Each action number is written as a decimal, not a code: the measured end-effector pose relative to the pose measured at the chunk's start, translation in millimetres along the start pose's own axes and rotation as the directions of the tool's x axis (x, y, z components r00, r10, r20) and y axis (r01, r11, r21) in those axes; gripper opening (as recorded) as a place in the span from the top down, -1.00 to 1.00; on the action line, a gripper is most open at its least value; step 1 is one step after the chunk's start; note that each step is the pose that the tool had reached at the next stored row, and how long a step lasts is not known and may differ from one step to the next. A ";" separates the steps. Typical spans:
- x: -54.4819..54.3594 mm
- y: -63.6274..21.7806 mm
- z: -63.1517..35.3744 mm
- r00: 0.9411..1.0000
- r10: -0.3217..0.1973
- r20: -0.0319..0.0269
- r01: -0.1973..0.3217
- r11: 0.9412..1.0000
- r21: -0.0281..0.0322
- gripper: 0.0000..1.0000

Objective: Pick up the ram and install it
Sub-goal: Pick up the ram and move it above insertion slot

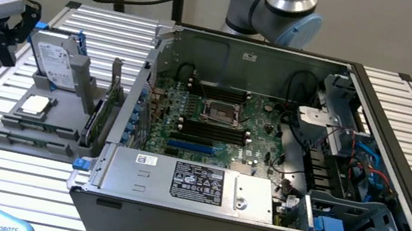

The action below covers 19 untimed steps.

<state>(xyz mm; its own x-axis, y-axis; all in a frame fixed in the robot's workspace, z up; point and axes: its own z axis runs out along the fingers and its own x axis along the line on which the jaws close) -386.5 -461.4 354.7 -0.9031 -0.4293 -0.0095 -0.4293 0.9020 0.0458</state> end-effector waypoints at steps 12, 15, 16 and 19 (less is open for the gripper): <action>0.0 -0.2 4.7 0.976 -0.216 -0.010 0.216 0.976 -0.003 0.79; 0.0 -0.3 5.9 0.963 -0.270 -0.012 0.270 0.963 -0.004 0.79; 0.1 -0.3 6.3 0.958 -0.287 -0.013 0.287 0.958 -0.005 0.79; 0.1 -0.3 7.6 0.941 -0.338 -0.015 0.338 0.941 -0.006 0.79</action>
<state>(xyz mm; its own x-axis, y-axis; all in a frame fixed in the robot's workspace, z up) -386.5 -461.4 347.1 -0.7044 -0.7098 -0.0096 -0.7094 0.7034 0.0458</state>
